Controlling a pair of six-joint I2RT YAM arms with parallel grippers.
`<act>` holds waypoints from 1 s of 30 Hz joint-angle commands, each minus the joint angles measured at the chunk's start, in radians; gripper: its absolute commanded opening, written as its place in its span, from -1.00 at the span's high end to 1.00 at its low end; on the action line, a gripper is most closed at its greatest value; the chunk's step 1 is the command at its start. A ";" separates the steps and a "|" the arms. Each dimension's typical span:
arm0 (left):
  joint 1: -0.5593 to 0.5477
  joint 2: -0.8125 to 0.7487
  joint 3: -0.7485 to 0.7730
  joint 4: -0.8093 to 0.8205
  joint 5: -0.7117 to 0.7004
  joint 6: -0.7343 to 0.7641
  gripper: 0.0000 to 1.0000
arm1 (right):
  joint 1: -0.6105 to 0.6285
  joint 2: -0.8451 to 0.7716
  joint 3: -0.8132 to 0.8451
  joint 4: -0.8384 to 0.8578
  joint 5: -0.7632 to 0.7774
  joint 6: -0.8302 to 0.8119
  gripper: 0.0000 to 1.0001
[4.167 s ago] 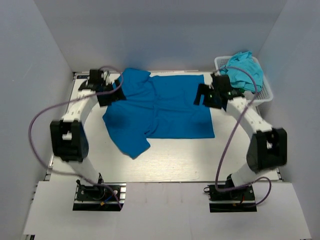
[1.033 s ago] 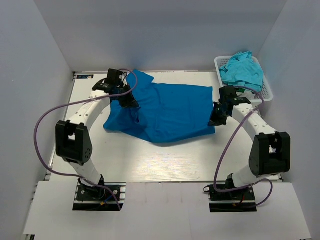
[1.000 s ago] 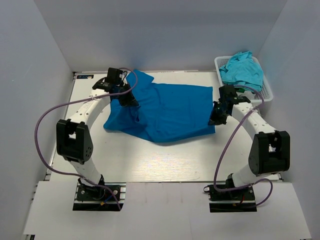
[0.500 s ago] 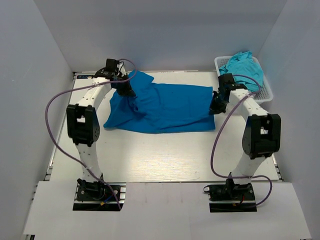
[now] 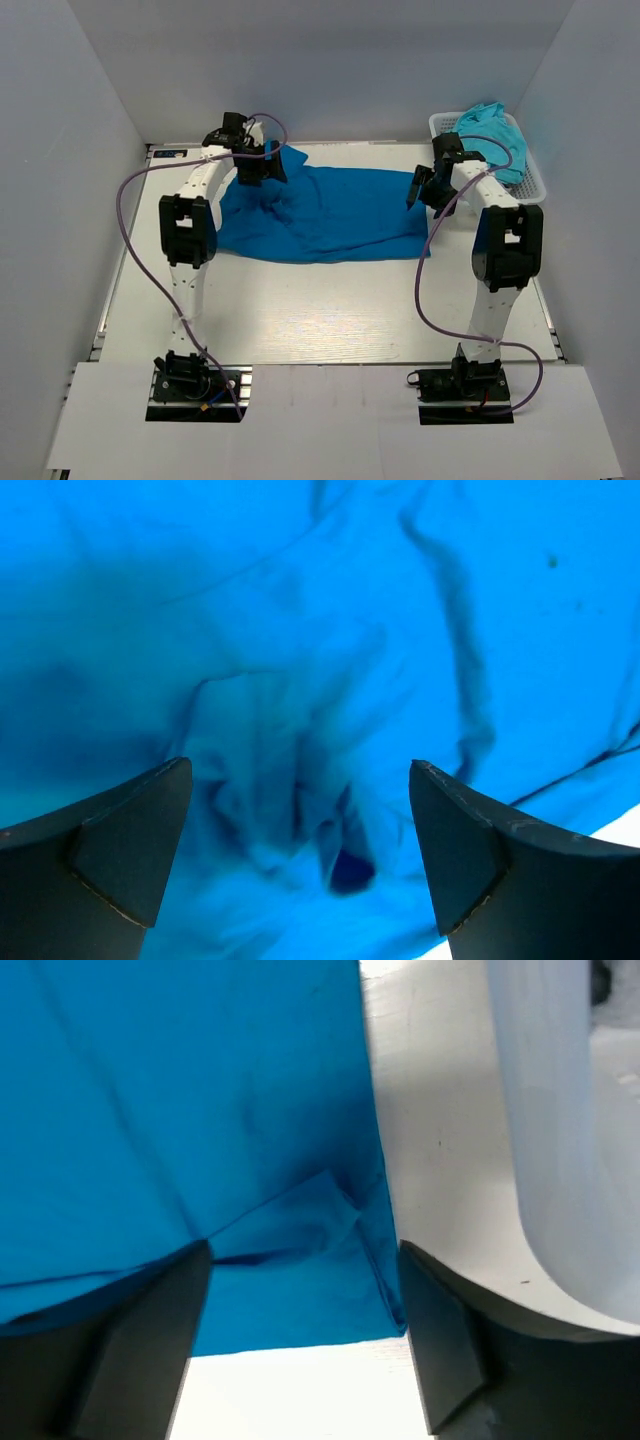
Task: Fold and stack the t-shirts
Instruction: Fold the flattened tshirt in 1/3 of the way
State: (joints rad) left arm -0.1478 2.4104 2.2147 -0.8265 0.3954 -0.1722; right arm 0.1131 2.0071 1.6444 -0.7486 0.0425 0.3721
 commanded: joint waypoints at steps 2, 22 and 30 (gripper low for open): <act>0.027 -0.186 -0.079 0.009 -0.069 0.011 -0.99 | 0.005 -0.102 -0.017 -0.011 0.011 -0.021 -0.81; 0.050 -0.578 -0.908 0.398 -0.128 -0.202 -0.99 | 0.088 -0.219 -0.423 0.278 -0.231 0.017 -0.81; 0.143 -0.470 -0.983 0.423 -0.176 -0.214 -0.99 | 0.056 -0.168 -0.506 0.269 -0.150 0.062 -0.81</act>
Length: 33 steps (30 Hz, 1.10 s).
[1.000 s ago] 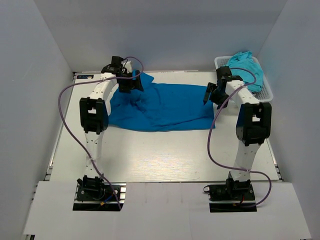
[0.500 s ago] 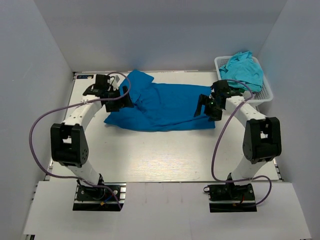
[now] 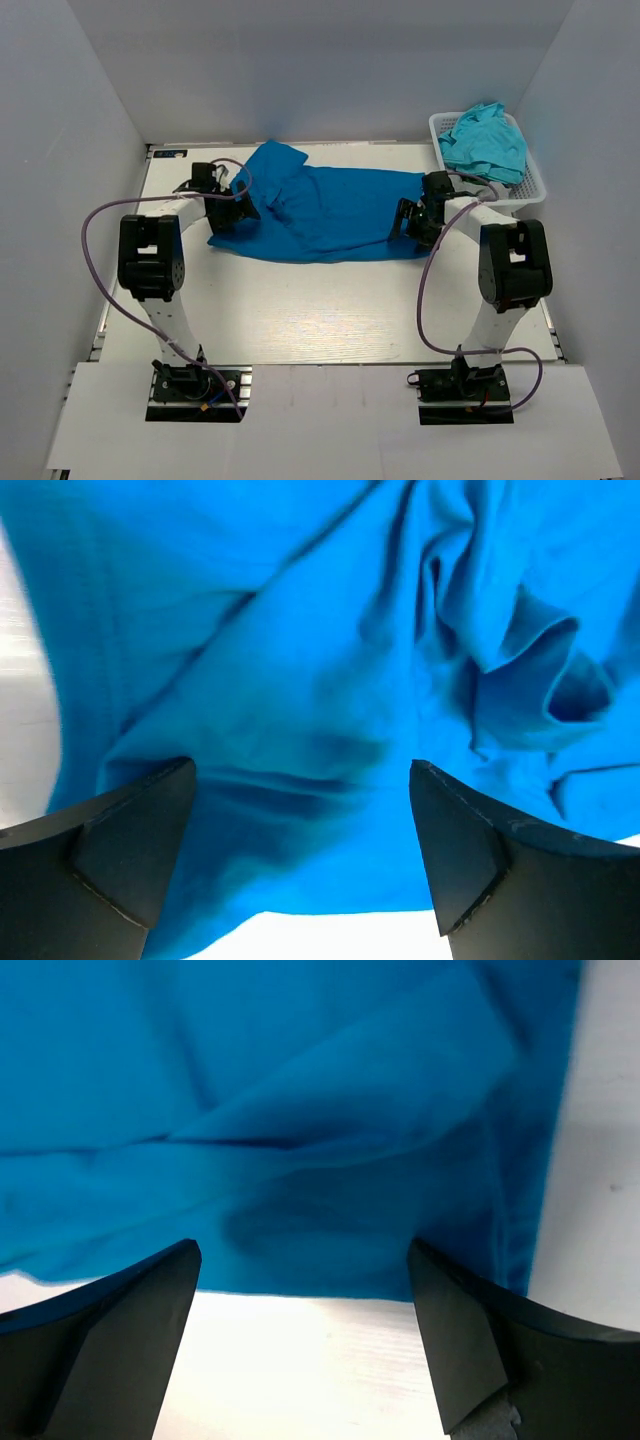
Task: Fold and stack the t-shirts
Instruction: Fold the flattened tshirt in 1/3 of the way
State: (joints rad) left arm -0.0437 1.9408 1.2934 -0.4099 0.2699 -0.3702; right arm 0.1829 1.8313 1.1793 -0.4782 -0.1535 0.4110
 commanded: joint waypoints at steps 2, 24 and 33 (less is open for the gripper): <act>0.065 -0.011 -0.123 0.057 -0.051 -0.030 -0.99 | -0.014 -0.004 -0.063 -0.004 0.080 0.028 -0.81; 0.074 -0.856 -0.548 -0.411 -0.233 -0.343 -0.99 | 0.101 -0.601 -0.531 -0.109 0.123 0.055 -0.81; 0.074 -0.812 -0.405 -0.366 -0.110 -0.253 -0.99 | 0.170 -0.606 -0.434 -0.063 0.025 0.029 -0.81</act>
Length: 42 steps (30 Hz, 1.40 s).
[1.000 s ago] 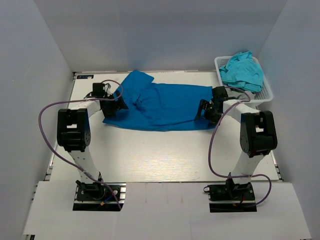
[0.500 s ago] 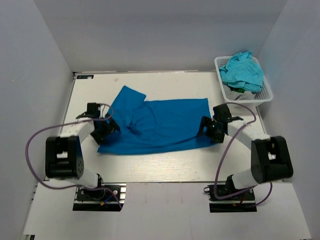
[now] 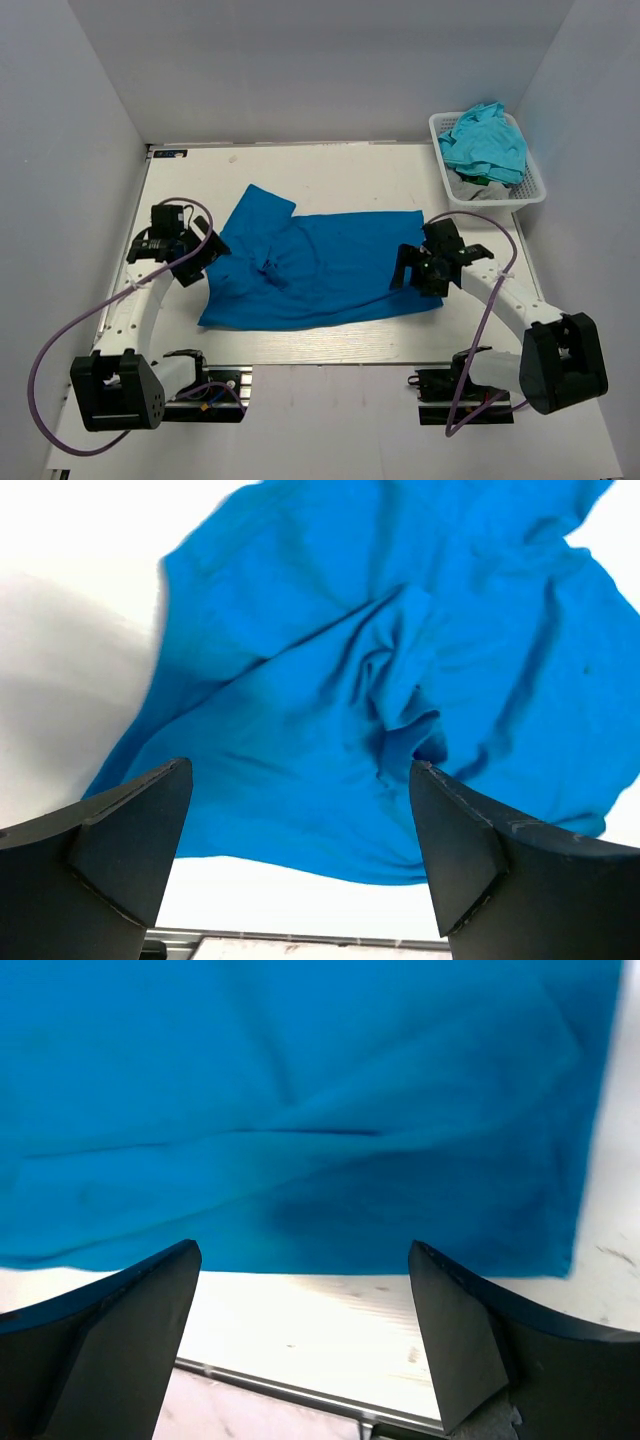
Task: Fold and stack the t-shirts
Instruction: Fold the flattened tshirt in 1/3 of the way, then grap the side of the flattened tshirt furthest away from the robot with both arms
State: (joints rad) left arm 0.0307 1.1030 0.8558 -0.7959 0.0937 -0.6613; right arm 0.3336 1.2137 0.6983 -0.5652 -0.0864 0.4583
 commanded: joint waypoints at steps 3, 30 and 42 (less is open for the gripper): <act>0.000 0.052 0.051 0.020 0.078 0.048 -0.99 | 0.031 0.066 0.049 0.071 -0.062 -0.007 -0.81; -0.063 0.073 0.075 0.076 0.222 0.032 -0.99 | 0.019 0.201 0.173 0.303 0.112 0.063 -0.81; -0.380 0.345 0.100 0.161 0.136 -0.009 -0.99 | 0.016 -0.008 0.014 0.232 0.157 0.059 -0.81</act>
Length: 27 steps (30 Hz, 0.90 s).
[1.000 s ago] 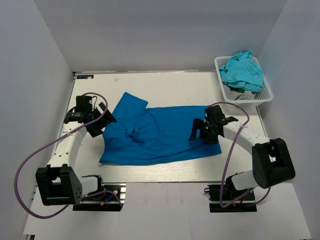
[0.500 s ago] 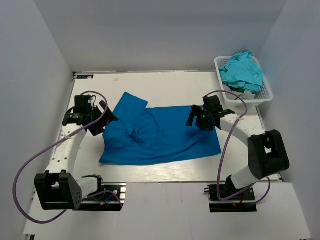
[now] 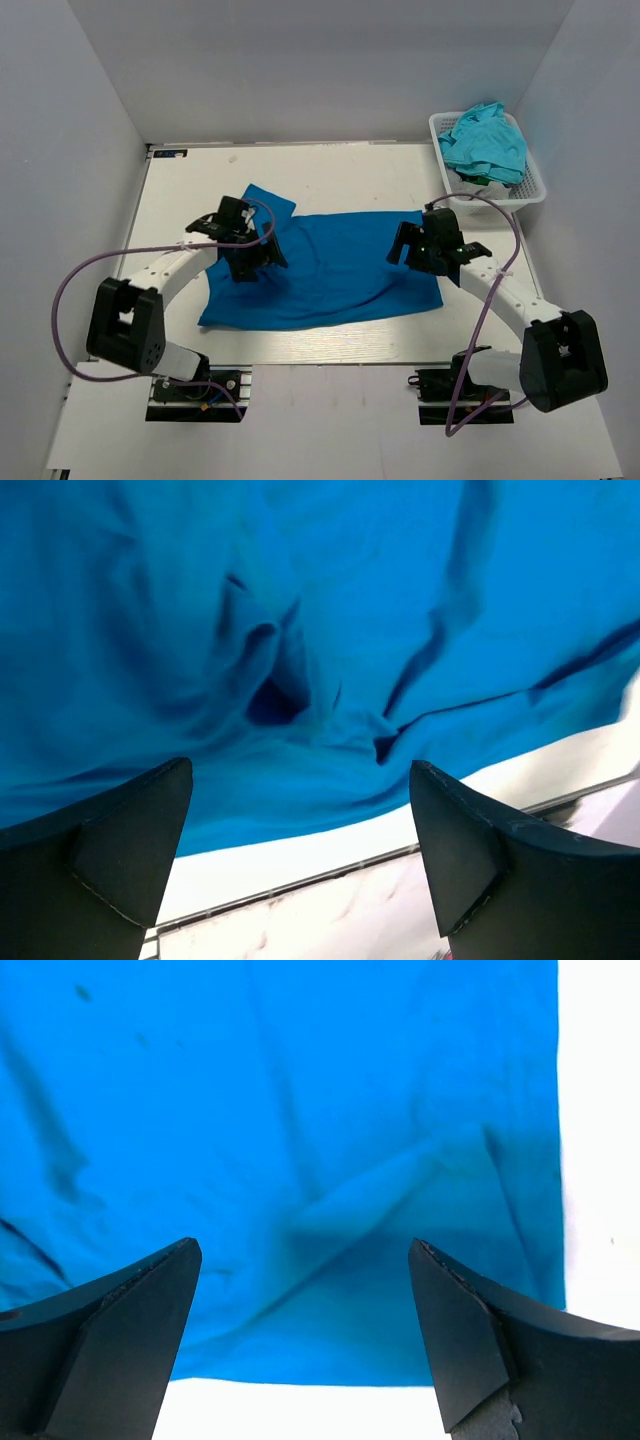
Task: Fold and stack the t-shirts
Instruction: Grap the side of the flattened tshirt furthest away from the robot with both arms
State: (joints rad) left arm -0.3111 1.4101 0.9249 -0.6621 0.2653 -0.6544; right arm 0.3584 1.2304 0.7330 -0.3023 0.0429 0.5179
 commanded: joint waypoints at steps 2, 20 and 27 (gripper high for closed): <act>-0.060 0.073 0.057 0.027 -0.058 -0.016 -0.99 | -0.007 -0.046 -0.030 -0.035 0.037 0.005 -0.81; -0.212 0.450 0.428 -0.007 -0.129 0.032 -0.99 | -0.029 -0.088 -0.023 -0.057 0.063 -0.015 -0.81; -0.230 0.443 0.535 -0.093 -0.296 0.099 -0.99 | -0.029 -0.121 -0.030 -0.052 0.041 -0.032 -0.81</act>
State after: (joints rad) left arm -0.5358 1.9251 1.3800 -0.7120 0.0696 -0.6022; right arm 0.3336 1.1450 0.6975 -0.3630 0.0906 0.5068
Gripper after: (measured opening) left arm 0.992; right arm 0.904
